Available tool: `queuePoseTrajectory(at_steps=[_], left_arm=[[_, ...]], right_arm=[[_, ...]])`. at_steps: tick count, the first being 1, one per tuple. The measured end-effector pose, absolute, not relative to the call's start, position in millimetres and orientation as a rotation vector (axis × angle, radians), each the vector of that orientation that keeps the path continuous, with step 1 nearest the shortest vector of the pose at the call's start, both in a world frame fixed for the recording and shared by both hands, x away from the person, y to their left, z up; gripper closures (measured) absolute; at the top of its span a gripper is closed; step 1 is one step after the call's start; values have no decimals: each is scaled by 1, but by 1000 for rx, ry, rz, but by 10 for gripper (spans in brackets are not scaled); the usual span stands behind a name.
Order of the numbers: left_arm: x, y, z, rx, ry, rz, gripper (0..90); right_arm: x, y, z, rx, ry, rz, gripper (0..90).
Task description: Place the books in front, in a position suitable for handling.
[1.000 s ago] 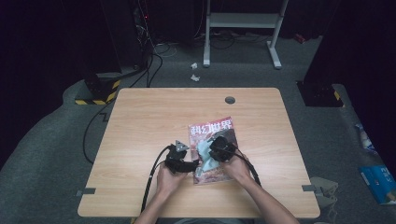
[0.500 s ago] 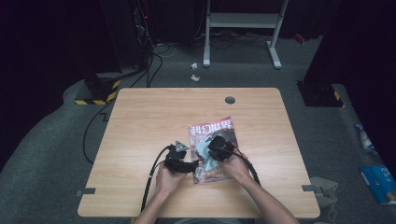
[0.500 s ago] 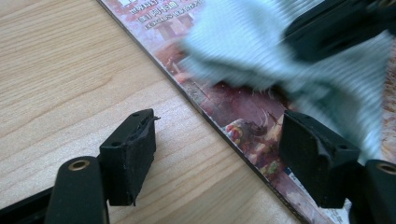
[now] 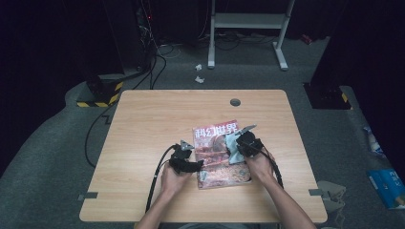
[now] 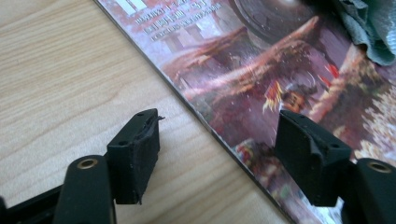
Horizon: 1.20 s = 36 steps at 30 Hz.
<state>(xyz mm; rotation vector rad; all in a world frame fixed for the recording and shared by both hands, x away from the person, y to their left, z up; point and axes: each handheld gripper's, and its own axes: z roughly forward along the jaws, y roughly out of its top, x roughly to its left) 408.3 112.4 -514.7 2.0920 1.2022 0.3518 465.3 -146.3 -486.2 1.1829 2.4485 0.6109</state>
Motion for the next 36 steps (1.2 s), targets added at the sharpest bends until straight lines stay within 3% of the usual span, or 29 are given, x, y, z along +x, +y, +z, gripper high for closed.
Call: queuePoseTrajectory(at_steps=[5,8,11,28,36], left_arm=[[412,111,-513,2102,1204,339,323],[416,110,-513,2108,1189,339,339],[418,107,-514,2104,1171,326,358],[407,101,-513,2130,1131,304,408],[383,101,-511,2152,1122,274,411]], right_arm=[[468,-158,-485,1241,2405,620,860],[468,-165,-487,1288,2394,639,721],[472,-173,-488,1350,2417,710,685],[452,-169,-491,1285,2477,724,769],[422,-169,-490,1199,2512,688,844]])
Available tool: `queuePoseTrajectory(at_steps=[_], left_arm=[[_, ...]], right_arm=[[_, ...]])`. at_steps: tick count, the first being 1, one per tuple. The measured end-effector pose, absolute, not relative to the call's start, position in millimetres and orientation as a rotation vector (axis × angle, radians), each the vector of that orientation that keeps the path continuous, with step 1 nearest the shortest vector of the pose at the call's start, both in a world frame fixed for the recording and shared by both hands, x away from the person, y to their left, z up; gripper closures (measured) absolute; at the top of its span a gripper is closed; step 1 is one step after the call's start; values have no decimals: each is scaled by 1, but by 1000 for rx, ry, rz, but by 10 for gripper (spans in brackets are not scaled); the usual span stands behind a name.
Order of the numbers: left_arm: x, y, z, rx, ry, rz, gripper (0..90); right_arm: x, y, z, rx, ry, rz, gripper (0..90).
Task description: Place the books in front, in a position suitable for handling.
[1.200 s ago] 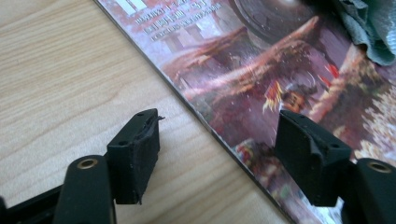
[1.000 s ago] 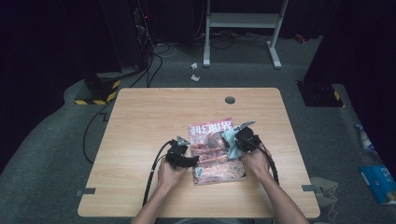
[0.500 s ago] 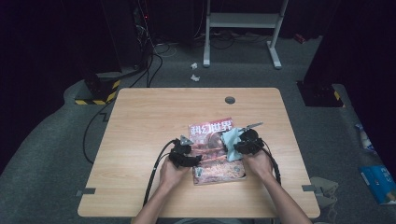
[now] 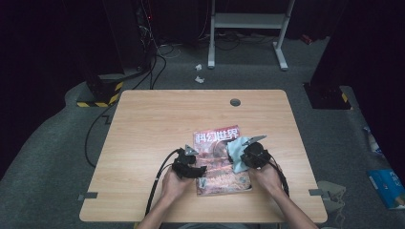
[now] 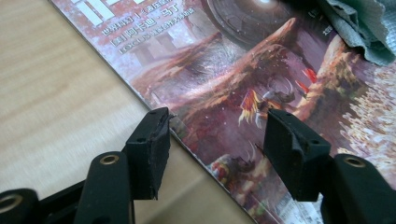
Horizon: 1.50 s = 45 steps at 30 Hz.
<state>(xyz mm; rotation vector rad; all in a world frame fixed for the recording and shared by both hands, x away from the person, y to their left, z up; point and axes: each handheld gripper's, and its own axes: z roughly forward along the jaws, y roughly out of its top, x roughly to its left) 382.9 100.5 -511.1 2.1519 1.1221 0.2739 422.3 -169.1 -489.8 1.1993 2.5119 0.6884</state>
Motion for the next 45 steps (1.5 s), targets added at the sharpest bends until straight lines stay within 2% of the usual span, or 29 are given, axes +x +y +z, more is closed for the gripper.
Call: queuePoseTrajectory(at_steps=[4,10,14,21,31,35,40,45], left_arm=[[377,100,-510,2155,1135,263,413],[391,107,-511,2126,1198,314,375],[398,105,-509,2148,1193,347,345],[401,106,-513,2131,1191,333,289],[399,105,-514,2126,1171,341,276],[398,105,-515,2120,1172,346,276],[393,104,-515,2129,1159,336,276],[393,105,-515,2123,1152,341,276]], right_arm=[[412,-169,-489,1138,2521,670,869],[415,-165,-477,1106,2482,713,879],[426,-151,-474,1084,2493,691,880],[447,-128,-486,1130,2537,653,880],[448,-61,-491,991,2652,724,879],[444,-47,-492,962,2687,761,879],[444,-53,-491,958,2692,742,880],[450,-82,-489,1033,2624,677,880]])
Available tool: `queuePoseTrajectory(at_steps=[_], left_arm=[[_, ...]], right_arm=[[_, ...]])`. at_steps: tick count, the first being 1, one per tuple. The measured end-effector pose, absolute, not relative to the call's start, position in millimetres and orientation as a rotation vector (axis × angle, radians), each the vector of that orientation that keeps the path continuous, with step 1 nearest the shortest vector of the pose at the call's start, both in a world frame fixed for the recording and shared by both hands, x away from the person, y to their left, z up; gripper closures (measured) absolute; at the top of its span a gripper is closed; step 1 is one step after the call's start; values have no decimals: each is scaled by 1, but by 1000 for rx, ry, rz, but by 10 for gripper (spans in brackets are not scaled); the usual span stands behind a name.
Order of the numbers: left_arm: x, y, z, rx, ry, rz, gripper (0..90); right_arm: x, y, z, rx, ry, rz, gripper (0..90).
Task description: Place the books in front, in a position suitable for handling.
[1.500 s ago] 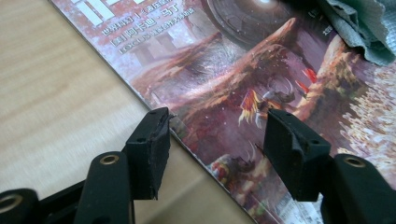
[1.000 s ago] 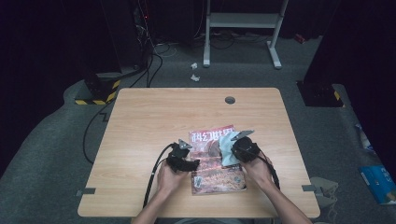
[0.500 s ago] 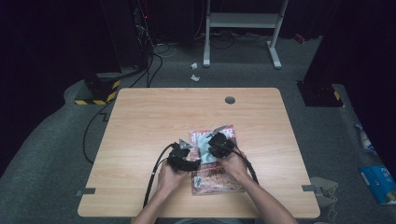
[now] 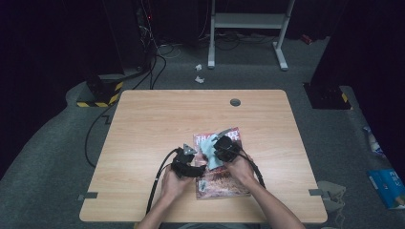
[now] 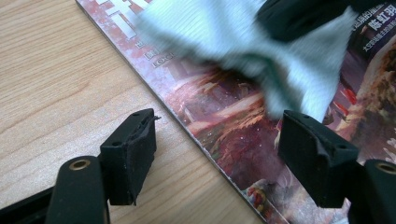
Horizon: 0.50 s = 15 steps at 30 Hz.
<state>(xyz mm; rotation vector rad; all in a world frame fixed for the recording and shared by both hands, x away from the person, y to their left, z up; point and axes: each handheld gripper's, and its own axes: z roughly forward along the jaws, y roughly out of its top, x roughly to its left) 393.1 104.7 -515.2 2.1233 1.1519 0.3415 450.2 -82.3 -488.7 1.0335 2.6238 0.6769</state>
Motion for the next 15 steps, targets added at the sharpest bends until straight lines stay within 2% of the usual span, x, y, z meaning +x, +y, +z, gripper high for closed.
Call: queuePoseTrajectory(at_steps=[9,15], left_arm=[[392,105,-516,2117,1151,341,276],[393,105,-516,2118,1149,344,275]], right_arm=[[454,-138,-484,1173,2522,632,880],[452,-128,-485,1186,2535,617,879]])
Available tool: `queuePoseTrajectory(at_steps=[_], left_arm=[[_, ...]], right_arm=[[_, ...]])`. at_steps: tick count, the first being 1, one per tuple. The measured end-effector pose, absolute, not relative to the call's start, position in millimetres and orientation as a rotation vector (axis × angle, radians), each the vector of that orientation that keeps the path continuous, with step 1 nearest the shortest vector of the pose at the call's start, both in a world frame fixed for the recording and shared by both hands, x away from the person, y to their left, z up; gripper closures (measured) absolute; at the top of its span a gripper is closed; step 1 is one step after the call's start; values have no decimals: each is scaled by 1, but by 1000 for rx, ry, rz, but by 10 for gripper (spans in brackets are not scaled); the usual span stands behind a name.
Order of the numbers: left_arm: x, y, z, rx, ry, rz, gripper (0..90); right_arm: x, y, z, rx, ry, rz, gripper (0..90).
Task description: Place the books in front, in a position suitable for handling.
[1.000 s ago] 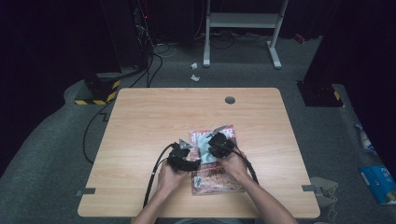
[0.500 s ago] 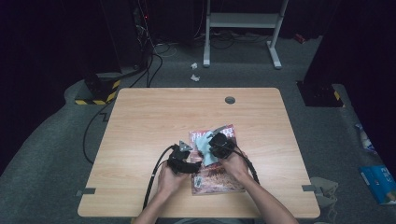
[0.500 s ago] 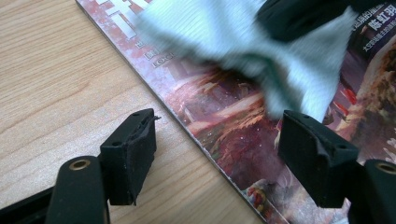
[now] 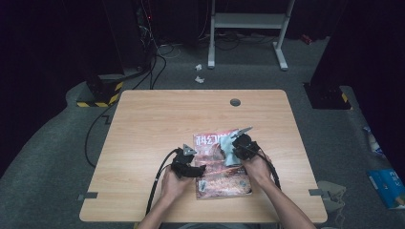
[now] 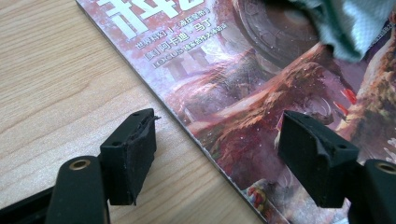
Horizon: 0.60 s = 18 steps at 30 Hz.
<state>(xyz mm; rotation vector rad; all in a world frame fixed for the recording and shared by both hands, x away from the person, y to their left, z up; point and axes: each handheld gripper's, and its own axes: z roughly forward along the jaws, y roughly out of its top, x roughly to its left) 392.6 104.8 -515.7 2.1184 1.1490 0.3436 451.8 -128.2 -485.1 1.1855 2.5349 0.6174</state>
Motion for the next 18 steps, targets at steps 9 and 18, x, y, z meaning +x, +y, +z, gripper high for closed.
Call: queuePoseTrajectory(at_steps=[9,18], left_arm=[[393,104,-515,2122,1150,336,275],[394,104,-515,2126,1151,336,275]], right_arm=[[448,-56,-490,982,2669,705,880],[448,-36,-491,922,2724,760,880]])
